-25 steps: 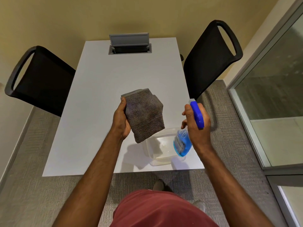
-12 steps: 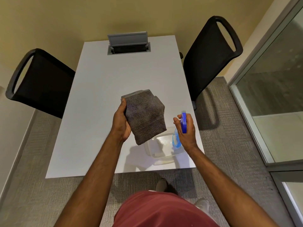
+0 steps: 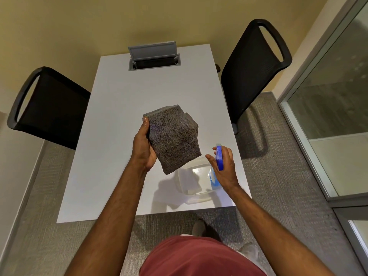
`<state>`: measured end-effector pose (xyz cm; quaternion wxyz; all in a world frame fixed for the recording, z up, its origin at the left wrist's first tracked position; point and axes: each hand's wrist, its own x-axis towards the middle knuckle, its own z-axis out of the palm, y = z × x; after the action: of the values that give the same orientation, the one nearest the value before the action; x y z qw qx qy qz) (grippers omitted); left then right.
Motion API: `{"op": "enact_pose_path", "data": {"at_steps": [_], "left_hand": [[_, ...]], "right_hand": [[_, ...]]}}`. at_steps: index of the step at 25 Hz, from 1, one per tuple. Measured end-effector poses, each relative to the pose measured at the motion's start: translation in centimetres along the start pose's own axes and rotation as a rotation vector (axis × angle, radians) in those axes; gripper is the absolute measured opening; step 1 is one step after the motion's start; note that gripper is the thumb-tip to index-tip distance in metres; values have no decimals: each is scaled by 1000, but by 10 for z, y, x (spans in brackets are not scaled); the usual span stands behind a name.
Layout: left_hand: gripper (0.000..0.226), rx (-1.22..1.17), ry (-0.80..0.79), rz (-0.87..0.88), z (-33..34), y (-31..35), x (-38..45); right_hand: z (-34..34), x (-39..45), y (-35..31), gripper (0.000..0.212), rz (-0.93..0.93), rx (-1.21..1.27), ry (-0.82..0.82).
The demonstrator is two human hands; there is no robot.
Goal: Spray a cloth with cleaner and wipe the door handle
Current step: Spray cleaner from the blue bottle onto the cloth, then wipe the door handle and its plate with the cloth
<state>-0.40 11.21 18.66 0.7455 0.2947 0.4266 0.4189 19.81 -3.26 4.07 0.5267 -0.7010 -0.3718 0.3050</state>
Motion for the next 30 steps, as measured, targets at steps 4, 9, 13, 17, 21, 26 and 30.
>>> {"op": "enact_pose_path", "data": {"at_steps": [4, 9, 13, 17, 21, 26, 30], "left_hand": [[53, 25, -6, 45, 14, 9, 1], [49, 108, -104, 99, 64, 22, -6], [44, 261, -233, 59, 138, 20, -14], [42, 420, -490, -56, 241, -15, -43], [44, 527, -745, -167, 343, -75, -86], [45, 554, -847, -257, 448, -171, -135], [48, 539, -882, -395, 516, -247, -164]], "right_hand": [[-18, 0, -5, 82, 46, -42, -98], [-61, -33, -18, 125, 61, -155, -261], [-121, -58, -45, 109, 101, -23, -21], [-205, -49, -97, 93, 47, 332, 231], [-297, -59, -122, 91, 83, 697, 363], [-418, -105, -106, 62, 52, 689, 499], [-497, -140, -81, 48, 44, 480, 661]]}}
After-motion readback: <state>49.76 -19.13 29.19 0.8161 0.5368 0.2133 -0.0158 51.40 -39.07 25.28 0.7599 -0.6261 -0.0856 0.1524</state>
